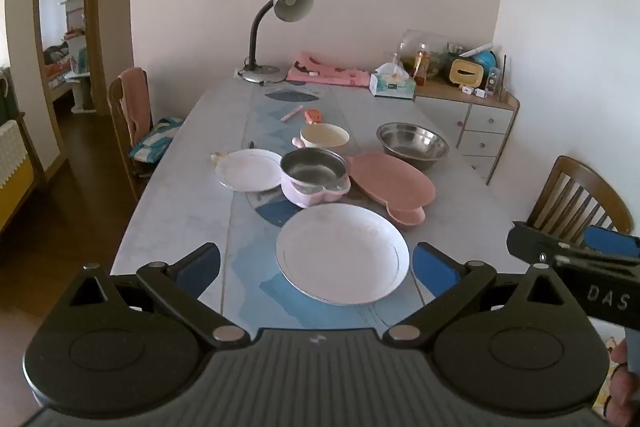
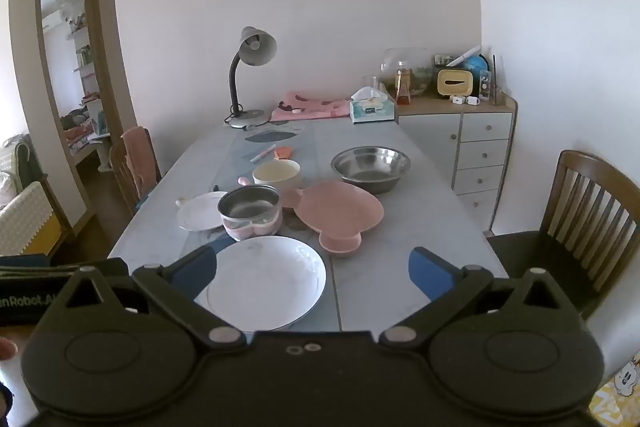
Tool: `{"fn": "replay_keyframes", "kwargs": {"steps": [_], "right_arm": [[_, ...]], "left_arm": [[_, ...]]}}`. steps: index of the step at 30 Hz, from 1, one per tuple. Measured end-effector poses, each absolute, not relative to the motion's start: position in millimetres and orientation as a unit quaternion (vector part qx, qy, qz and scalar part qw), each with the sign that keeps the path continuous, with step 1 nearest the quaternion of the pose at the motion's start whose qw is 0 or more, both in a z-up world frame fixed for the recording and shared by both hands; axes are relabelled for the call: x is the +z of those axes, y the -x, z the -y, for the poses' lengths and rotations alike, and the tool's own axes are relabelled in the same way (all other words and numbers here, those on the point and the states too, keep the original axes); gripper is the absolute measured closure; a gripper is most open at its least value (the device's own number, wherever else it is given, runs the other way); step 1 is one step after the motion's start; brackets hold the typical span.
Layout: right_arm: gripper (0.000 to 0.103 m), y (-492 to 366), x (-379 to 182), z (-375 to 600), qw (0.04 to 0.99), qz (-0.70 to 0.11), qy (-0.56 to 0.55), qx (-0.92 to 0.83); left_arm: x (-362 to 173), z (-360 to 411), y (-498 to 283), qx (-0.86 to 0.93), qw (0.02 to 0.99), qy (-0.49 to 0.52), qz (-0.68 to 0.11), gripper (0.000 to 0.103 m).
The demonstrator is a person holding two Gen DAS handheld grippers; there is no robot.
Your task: Organize plates and bowls
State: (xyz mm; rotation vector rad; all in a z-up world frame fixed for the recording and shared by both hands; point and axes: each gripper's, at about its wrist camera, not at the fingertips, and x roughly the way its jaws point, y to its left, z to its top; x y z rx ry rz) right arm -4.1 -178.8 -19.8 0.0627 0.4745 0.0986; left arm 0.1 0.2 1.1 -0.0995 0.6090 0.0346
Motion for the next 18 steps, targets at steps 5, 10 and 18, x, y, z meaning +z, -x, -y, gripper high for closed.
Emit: {"fn": "replay_keyframes", "kwargs": {"steps": [5, 10, 18], "right_arm": [[0.000, 6, -13, 174, 0.970, -0.236, -0.014, 0.054], [0.000, 1, -1, 175, 0.970, -0.236, -0.015, 0.050], [0.000, 0, 5, 178, 0.971, -0.235, -0.023, 0.044]], "left_arm": [[6, -2, 2, 0.018, 0.954, 0.052, -0.295, 0.000], [9, 1, -8, 0.021, 0.951, 0.055, -0.303, 0.000], [16, -3, -11, 0.016, 0.949, 0.058, -0.309, 0.000]]}}
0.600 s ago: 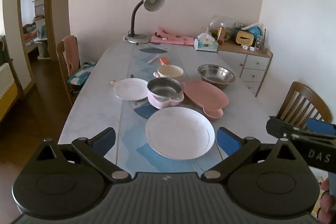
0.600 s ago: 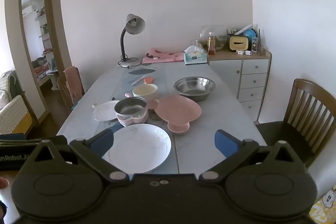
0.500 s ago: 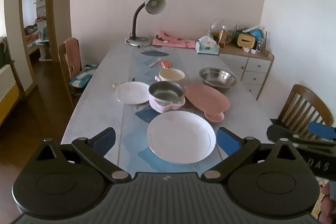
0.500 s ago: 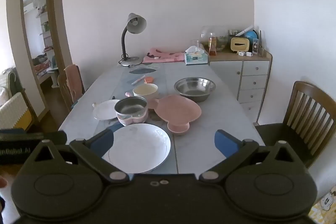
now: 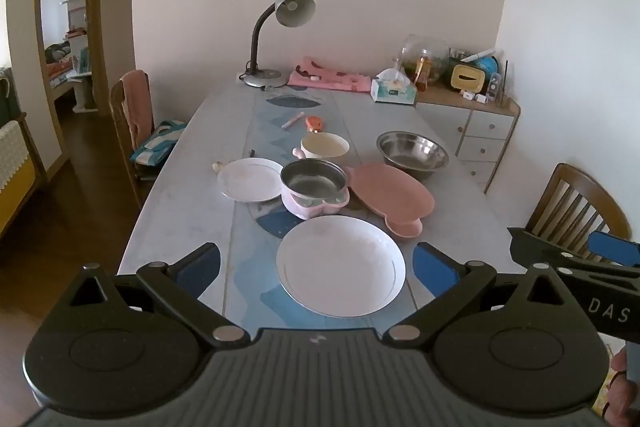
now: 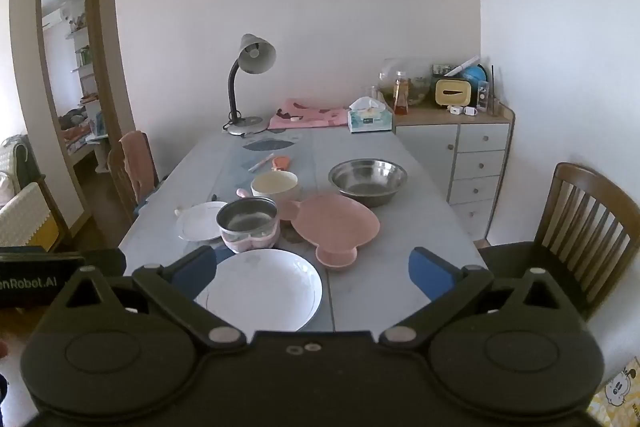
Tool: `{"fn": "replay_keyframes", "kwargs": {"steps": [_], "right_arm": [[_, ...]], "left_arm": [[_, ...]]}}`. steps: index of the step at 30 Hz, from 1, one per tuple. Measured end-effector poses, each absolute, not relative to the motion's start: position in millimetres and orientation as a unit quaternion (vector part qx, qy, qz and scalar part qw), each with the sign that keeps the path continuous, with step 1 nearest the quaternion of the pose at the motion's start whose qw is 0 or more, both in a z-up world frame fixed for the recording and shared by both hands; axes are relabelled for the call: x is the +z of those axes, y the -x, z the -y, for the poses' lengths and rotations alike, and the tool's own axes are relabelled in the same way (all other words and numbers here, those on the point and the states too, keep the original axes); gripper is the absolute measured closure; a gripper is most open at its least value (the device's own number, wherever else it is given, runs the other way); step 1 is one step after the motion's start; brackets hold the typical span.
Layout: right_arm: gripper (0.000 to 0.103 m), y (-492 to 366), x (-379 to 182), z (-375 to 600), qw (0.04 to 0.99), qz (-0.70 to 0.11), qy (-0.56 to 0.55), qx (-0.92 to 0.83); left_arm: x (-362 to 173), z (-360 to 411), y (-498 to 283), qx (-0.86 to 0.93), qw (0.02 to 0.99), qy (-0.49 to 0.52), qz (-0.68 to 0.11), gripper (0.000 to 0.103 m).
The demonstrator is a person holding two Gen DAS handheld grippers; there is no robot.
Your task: Organize plates and bowls
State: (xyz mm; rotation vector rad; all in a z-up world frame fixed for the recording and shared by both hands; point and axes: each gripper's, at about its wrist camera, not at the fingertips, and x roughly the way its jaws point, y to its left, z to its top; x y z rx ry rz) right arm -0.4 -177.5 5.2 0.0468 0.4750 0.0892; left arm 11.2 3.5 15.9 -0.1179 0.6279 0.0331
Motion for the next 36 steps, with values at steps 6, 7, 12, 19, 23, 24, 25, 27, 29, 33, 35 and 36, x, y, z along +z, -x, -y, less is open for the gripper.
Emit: {"fn": "replay_keyframes", "kwargs": {"steps": [6, 7, 12, 19, 23, 24, 25, 27, 29, 33, 35, 36], "right_arm": [[0.000, 1, 5, 176, 0.969, -0.241, -0.025, 0.043], [0.000, -1, 5, 176, 0.969, -0.243, -0.026, 0.043], [0.000, -1, 4, 175, 0.968, -0.246, -0.028, 0.042], [0.000, -4, 0, 177, 0.967, -0.251, -0.032, 0.043], [0.000, -2, -1, 178, 0.966, -0.251, -0.035, 0.040], [0.000, -1, -1, 179, 0.967, -0.251, -0.035, 0.040], [0.000, 0, -1, 179, 0.967, -0.250, -0.035, 0.039], [0.000, 1, 1, 180, 0.967, -0.249, -0.036, 0.038], [0.000, 2, 2, 181, 0.967, -0.249, -0.037, 0.037], [0.000, 2, 3, 183, 0.967, -0.249, -0.039, 0.035], [0.000, 2, 4, 184, 0.967, -0.249, -0.038, 0.035], [0.000, 2, 4, 184, 0.967, -0.249, -0.039, 0.035]], "left_arm": [[18, -1, -13, 0.016, 0.948, 0.054, -0.314, 0.000], [20, 0, -12, 0.016, 0.947, 0.054, -0.315, 0.000], [20, 0, -13, 0.018, 0.946, 0.053, -0.318, 0.000], [18, 1, -12, 0.017, 0.947, 0.051, -0.318, 0.000], [18, 4, -11, 0.019, 0.948, 0.041, -0.316, 0.000], [18, 5, -10, 0.019, 0.948, 0.039, -0.315, 0.000], [17, 5, -9, 0.020, 0.948, 0.038, -0.314, 0.000], [18, 6, -7, 0.020, 0.949, 0.035, -0.313, 0.000], [18, 7, -6, 0.020, 0.949, 0.033, -0.312, 0.000], [20, 9, -4, 0.017, 0.950, 0.031, -0.311, 0.000], [21, 10, -4, 0.013, 0.950, 0.032, -0.310, 0.000], [22, 11, -3, 0.012, 0.950, 0.033, -0.309, 0.000]]}}
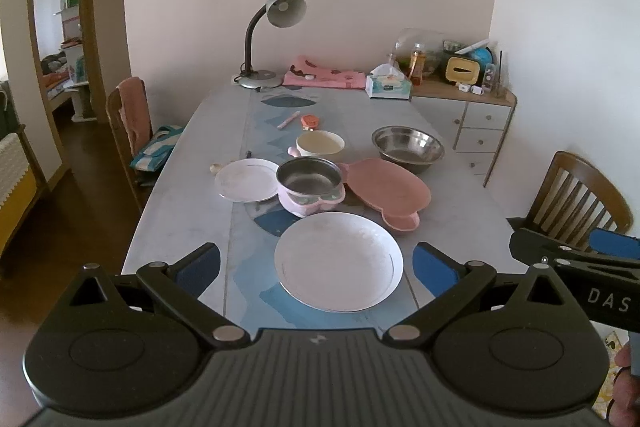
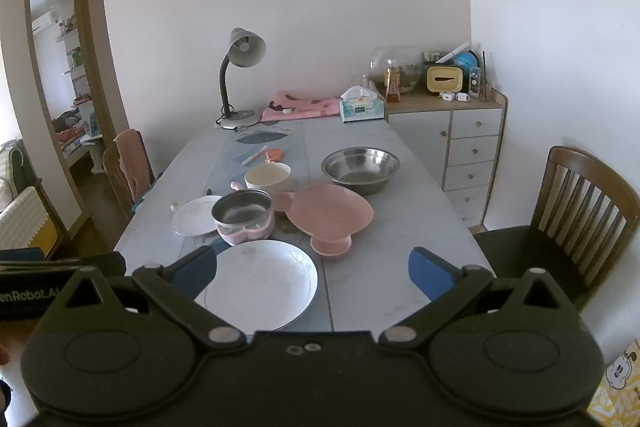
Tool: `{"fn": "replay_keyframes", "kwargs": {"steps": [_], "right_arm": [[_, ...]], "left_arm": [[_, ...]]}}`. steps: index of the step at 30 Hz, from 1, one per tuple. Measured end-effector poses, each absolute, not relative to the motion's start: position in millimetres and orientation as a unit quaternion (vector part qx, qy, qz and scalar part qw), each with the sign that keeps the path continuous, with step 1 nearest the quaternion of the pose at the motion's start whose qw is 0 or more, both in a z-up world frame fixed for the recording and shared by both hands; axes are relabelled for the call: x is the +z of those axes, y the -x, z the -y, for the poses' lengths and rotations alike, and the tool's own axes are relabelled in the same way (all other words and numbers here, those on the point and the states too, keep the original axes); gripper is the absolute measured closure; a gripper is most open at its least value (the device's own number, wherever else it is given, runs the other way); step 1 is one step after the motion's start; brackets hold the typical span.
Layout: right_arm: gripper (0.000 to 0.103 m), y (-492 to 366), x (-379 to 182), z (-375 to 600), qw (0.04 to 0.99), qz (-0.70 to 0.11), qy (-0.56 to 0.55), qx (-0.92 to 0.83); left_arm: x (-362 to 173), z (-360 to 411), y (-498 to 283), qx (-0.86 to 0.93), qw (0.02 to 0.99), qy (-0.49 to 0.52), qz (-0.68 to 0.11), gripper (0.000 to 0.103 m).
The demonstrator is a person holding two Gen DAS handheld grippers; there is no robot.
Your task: Organize plates and bowls
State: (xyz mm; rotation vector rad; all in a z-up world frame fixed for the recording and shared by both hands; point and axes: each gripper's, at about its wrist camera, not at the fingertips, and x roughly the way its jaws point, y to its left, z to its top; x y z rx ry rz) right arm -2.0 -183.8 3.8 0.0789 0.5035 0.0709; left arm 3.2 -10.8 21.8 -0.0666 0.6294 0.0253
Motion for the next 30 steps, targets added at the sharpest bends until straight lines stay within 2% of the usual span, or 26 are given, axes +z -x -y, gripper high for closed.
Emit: {"fn": "replay_keyframes", "kwargs": {"steps": [15, 30], "right_arm": [[0.000, -4, 5, 192, 0.968, -0.245, -0.045, 0.041], [0.000, -42, 1, 197, 0.966, -0.247, -0.040, 0.060]], "left_arm": [[22, 14, -7, 0.012, 0.950, 0.036, -0.311, 0.000], [13, 16, -57, 0.022, 0.942, 0.045, -0.333, 0.000]]}}
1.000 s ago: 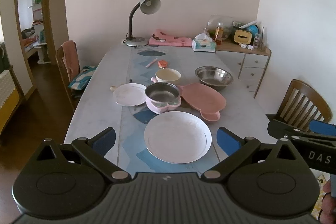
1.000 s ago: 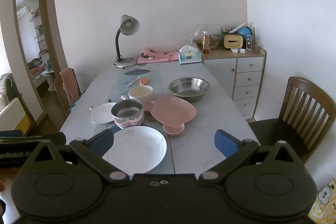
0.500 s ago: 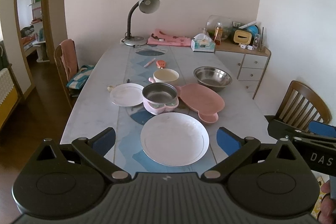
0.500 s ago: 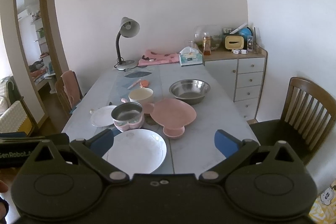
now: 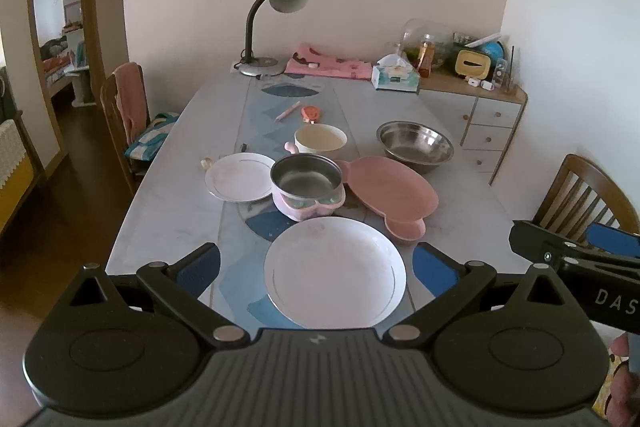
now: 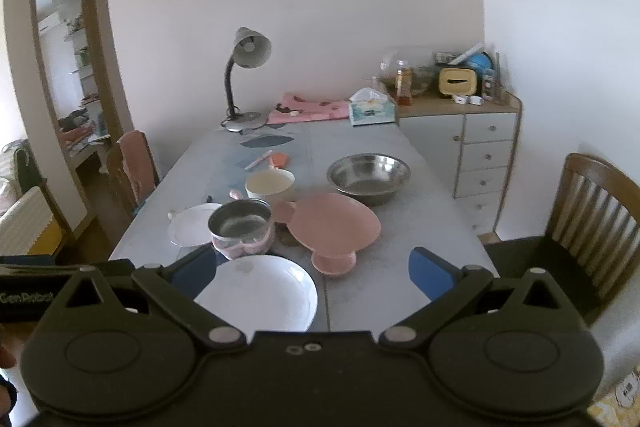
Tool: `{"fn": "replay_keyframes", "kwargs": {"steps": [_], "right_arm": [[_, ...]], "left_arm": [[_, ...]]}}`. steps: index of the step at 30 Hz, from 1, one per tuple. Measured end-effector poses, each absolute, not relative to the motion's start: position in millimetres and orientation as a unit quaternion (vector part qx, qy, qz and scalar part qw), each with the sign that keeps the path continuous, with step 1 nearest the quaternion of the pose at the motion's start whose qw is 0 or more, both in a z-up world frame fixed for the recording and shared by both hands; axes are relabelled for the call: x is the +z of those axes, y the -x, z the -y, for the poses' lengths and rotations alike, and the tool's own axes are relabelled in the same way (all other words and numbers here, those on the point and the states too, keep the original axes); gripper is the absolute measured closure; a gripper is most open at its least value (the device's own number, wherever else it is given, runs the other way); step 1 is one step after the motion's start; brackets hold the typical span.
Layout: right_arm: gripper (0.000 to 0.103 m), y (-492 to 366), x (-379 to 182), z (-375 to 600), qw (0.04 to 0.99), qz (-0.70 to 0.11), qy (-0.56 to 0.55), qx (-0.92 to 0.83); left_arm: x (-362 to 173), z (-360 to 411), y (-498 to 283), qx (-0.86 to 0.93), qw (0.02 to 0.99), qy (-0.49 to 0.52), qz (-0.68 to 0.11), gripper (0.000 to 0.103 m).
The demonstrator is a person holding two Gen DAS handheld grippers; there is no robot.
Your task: Organize plates and bowls
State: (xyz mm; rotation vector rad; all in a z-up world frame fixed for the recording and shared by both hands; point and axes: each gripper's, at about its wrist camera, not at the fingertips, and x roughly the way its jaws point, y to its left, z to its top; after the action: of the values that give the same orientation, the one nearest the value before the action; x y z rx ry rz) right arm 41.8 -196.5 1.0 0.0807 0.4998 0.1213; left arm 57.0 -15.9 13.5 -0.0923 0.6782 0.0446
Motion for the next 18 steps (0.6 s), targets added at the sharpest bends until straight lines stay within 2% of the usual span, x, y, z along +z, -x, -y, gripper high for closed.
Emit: {"fn": "replay_keyframes", "kwargs": {"steps": [5, 12, 18], "right_arm": [[0.000, -72, -6, 201, 0.963, -0.256, -0.043, 0.070], [0.001, -128, -38, 202, 0.947, -0.309, -0.032, 0.083], [0.011, -178, -87, 201, 0.920, -0.377, -0.017, 0.104]], "left_arm": [[0, 13, -83, 0.024, 0.936, 0.051, -0.348, 0.000], [-41, 1, -128, 0.041, 0.922, 0.053, -0.381, 0.000], [-87, -13, -164, 0.056, 0.907, 0.041, -0.416, 0.000]]}}
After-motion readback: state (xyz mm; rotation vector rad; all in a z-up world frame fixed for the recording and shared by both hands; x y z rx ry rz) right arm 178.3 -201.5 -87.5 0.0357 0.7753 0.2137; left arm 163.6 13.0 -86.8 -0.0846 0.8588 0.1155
